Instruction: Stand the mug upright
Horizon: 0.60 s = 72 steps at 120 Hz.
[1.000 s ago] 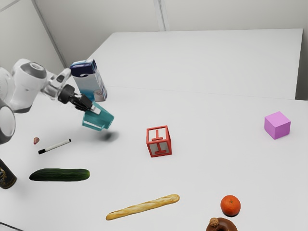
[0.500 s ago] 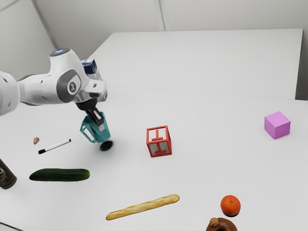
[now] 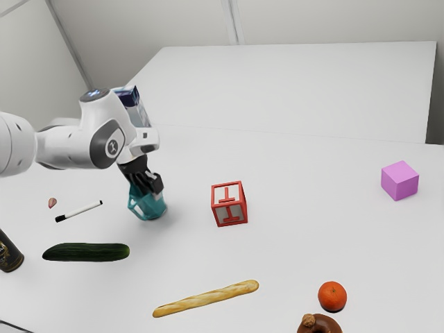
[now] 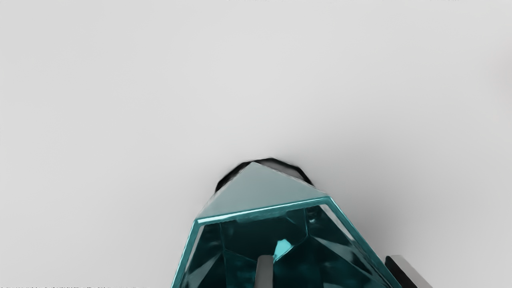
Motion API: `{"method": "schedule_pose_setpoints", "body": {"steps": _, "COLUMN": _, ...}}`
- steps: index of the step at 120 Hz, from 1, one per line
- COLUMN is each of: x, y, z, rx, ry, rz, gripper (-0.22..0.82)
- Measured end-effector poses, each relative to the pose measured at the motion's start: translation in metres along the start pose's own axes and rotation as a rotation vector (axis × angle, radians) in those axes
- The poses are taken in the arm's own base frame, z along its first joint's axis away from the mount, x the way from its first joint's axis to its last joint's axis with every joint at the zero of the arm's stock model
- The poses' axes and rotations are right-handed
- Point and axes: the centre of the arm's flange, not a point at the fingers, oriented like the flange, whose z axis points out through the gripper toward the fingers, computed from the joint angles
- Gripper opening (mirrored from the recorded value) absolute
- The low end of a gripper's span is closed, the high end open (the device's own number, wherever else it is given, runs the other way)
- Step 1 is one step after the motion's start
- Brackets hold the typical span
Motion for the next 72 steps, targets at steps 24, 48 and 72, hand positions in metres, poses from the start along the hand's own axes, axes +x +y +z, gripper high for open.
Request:
{"method": "schedule_pose_setpoints", "body": {"steps": 24, "x": 0.004, "y": 0.001, "z": -0.005, "rx": 0.004, "ry": 0.021, "rz": -0.057, "gripper": 0.46}}
{"method": "schedule_pose_setpoints", "body": {"steps": 48, "x": 0.019, "y": -0.002, "z": -0.06, "rx": 0.021, "ry": 0.109, "rz": -0.089, "gripper": 0.55}}
{"method": "schedule_pose_setpoints", "body": {"steps": 72, "x": 0.053, "y": -0.006, "z": -0.228, "rx": 0.024, "ry": 0.172, "rz": -0.112, "gripper": 0.58}}
